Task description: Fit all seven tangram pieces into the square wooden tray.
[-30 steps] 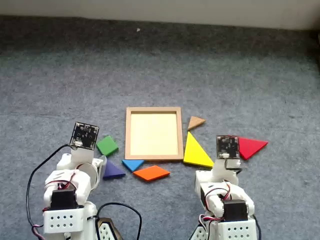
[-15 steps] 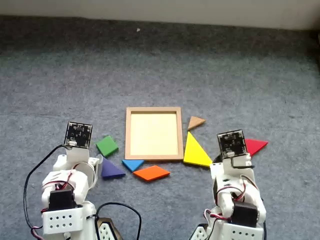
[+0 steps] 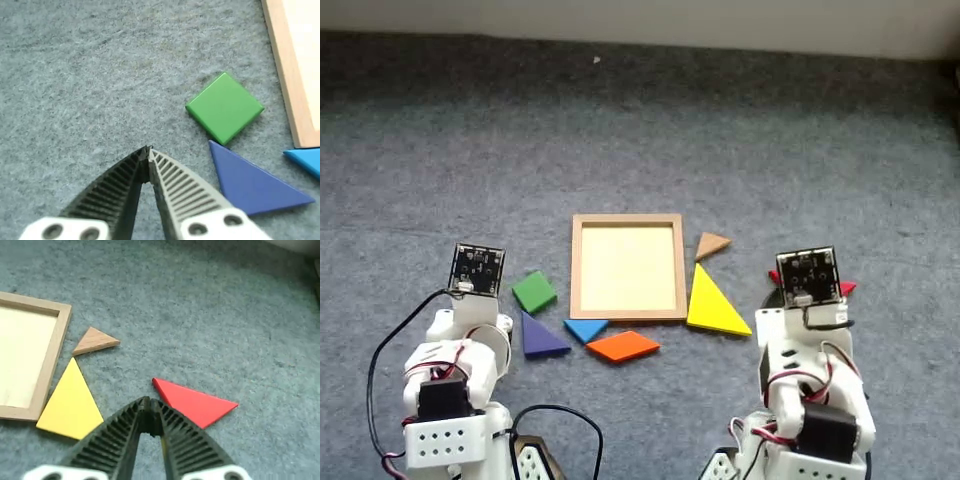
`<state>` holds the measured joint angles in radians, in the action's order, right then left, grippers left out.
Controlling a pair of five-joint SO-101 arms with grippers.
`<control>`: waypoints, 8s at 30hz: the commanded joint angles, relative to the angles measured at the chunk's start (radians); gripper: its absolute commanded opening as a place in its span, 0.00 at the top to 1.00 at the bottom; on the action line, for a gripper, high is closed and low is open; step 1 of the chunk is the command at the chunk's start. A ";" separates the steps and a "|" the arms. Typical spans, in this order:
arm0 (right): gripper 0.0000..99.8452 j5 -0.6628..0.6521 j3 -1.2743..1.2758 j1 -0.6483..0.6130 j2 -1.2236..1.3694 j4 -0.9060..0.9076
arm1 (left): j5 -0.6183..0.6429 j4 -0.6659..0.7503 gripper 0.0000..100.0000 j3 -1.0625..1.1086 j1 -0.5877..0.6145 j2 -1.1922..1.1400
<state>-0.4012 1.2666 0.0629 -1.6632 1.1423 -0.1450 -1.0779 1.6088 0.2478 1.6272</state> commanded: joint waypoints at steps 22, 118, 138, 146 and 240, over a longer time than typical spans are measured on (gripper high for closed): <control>0.71 0.170 -0.443 -0.453 1.049 0.045 | 0.009 0.002 0.96 -0.022 0.015 0.008; 0.86 0.628 -1.171 -0.642 1.888 -0.041 | 0.008 0.023 0.96 0.002 0.013 0.008; 0.90 0.373 -1.320 -0.677 1.842 0.039 | 0.008 0.023 0.96 0.002 0.015 0.008; 0.92 0.292 -1.313 -0.733 1.917 0.030 | 0.008 0.023 0.96 0.002 0.015 0.008; 0.69 1.301 -0.452 0.038 1.351 -0.305 | 0.008 0.072 0.96 0.028 0.013 0.008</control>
<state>0.8861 0.9260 0.0629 -0.4542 0.8907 -0.1450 -1.0687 1.6287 0.2478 1.6272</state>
